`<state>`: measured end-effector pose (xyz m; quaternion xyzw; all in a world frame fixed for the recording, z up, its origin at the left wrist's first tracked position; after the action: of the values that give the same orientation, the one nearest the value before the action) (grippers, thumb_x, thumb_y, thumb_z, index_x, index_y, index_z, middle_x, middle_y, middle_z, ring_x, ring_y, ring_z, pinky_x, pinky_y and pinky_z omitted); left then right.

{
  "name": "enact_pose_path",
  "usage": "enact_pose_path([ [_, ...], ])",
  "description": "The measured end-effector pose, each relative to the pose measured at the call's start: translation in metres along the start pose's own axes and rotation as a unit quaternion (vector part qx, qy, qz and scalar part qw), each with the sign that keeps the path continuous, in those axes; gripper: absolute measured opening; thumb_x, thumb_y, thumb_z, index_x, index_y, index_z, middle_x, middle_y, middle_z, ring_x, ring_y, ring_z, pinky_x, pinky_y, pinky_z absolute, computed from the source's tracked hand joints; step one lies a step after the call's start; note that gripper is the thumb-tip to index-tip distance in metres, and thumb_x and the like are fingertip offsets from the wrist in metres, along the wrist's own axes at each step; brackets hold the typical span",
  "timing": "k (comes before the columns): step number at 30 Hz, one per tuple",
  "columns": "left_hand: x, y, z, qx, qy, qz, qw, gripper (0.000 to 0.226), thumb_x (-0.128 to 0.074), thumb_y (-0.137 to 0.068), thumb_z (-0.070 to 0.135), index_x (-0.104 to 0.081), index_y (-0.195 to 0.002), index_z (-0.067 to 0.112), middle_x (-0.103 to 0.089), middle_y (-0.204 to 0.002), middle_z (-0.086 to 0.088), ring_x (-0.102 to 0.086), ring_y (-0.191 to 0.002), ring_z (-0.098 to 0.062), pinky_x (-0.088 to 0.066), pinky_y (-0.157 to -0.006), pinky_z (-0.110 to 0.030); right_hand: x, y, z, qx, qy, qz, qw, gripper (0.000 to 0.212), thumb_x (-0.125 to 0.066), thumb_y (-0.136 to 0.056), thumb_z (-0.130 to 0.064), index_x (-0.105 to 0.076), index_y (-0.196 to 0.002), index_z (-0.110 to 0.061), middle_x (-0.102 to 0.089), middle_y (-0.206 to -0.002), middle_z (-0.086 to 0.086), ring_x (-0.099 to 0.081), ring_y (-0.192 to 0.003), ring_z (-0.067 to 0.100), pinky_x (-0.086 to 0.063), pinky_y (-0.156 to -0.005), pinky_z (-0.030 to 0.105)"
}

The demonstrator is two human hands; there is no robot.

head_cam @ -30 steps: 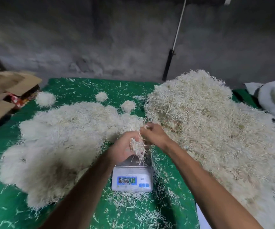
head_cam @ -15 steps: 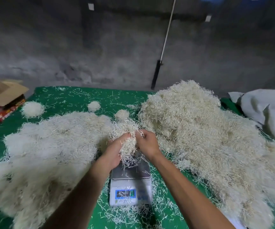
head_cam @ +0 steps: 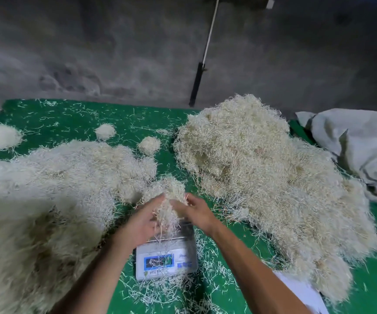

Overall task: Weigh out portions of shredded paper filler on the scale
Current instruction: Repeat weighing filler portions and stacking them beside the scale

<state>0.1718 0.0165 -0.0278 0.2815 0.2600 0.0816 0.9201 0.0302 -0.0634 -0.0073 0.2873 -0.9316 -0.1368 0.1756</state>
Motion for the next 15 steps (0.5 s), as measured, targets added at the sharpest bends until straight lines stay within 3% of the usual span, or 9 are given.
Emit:
enact_pose_path([
  [2, 0.015, -0.005, -0.003, -0.025, -0.075, 0.063, 0.995, 0.084, -0.084, -0.076, 0.036, -0.043, -0.147, 0.022, -0.033, -0.157, -0.02, -0.037, -0.142, -0.041, -0.045, -0.108, -0.046, -0.008, -0.007, 0.012, -0.016, -0.009, -0.009, 1.0, 0.121, -0.081, -0.056, -0.078, -0.043, -0.15, -0.011, -0.05, -0.15, 0.006, -0.057, -0.129, 0.031, -0.046, -0.11, 0.055],
  [3, 0.021, -0.005, -0.001, -0.029, -0.057, 0.092, 0.994, 0.094, -0.088, -0.068, 0.035, -0.042, -0.147, 0.011, -0.033, -0.157, -0.02, -0.038, -0.141, -0.039, -0.044, -0.106, -0.042, -0.007, -0.009, 0.017, -0.024, -0.017, 0.002, 1.0, 0.12, -0.084, -0.056, -0.075, -0.045, -0.147, -0.007, -0.054, -0.145, 0.012, -0.059, -0.126, 0.032, -0.048, -0.108, 0.053],
  [8, 0.064, 0.001, 0.009, -0.055, -0.025, 0.215, 0.975, 0.07, -0.084, -0.08, 0.024, -0.052, -0.137, 0.002, -0.045, -0.148, -0.021, -0.059, -0.107, -0.029, -0.055, -0.077, -0.03, 0.021, -0.02, 0.031, -0.038, -0.11, 0.072, 0.991, 0.077, -0.084, -0.076, -0.043, -0.052, -0.135, -0.004, -0.062, -0.106, 0.007, -0.064, -0.091, 0.021, -0.057, -0.09, 0.037],
  [10, 0.077, 0.005, 0.008, -0.064, -0.077, 0.256, 0.962, 0.074, -0.087, -0.076, 0.026, -0.053, -0.135, -0.001, -0.052, -0.142, -0.023, -0.061, -0.089, -0.021, -0.056, -0.059, -0.025, 0.027, -0.019, 0.032, -0.031, -0.029, 0.08, 0.996, 0.057, -0.078, -0.08, -0.045, -0.052, -0.12, -0.015, -0.055, -0.096, 0.002, -0.058, -0.08, 0.016, -0.053, -0.082, 0.03],
  [12, 0.081, 0.009, 0.005, -0.07, -0.134, 0.283, 0.947, 0.083, -0.09, -0.074, 0.028, -0.049, -0.141, 0.001, -0.054, -0.141, -0.022, -0.063, -0.091, -0.024, -0.054, -0.056, -0.023, 0.024, -0.018, 0.035, -0.032, 0.098, 0.074, 0.992, 0.044, -0.071, -0.089, -0.049, -0.048, -0.11, -0.019, -0.058, -0.093, -0.001, -0.06, -0.077, 0.015, -0.057, -0.081, 0.035],
  [14, 0.081, 0.012, 0.005, -0.081, -0.184, 0.282, 0.938, 0.082, -0.089, -0.075, 0.031, -0.05, -0.144, 0.009, -0.057, -0.14, -0.019, -0.063, -0.094, -0.022, -0.053, -0.059, -0.023, 0.018, -0.011, 0.034, -0.028, 0.167, 0.059, 0.984, 0.047, -0.065, -0.091, -0.058, -0.053, -0.11, -0.017, -0.063, -0.094, -0.001, -0.065, -0.079, 0.013, -0.06, -0.077, 0.034],
  [15, 0.081, 0.015, 0.005, -0.092, -0.203, 0.274, 0.936, 0.08, -0.087, -0.076, 0.035, -0.051, -0.143, 0.012, -0.059, -0.138, -0.016, -0.064, -0.093, -0.02, -0.052, -0.057, -0.022, 0.017, -0.008, 0.033, -0.025, 0.177, 0.057, 0.982, 0.058, -0.062, -0.091, -0.063, -0.055, -0.12, -0.014, -0.066, -0.103, 0.002, -0.068, -0.088, 0.017, -0.06, -0.078, 0.032],
])
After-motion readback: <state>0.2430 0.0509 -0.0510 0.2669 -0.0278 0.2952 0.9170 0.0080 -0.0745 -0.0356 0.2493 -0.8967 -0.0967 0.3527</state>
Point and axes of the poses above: each hand's wrist, its own y-axis away from the middle knuckle, its own x-axis out of the back of the hand, z = x × y, the point moved 7 cm from there along -y, towards the middle knuckle
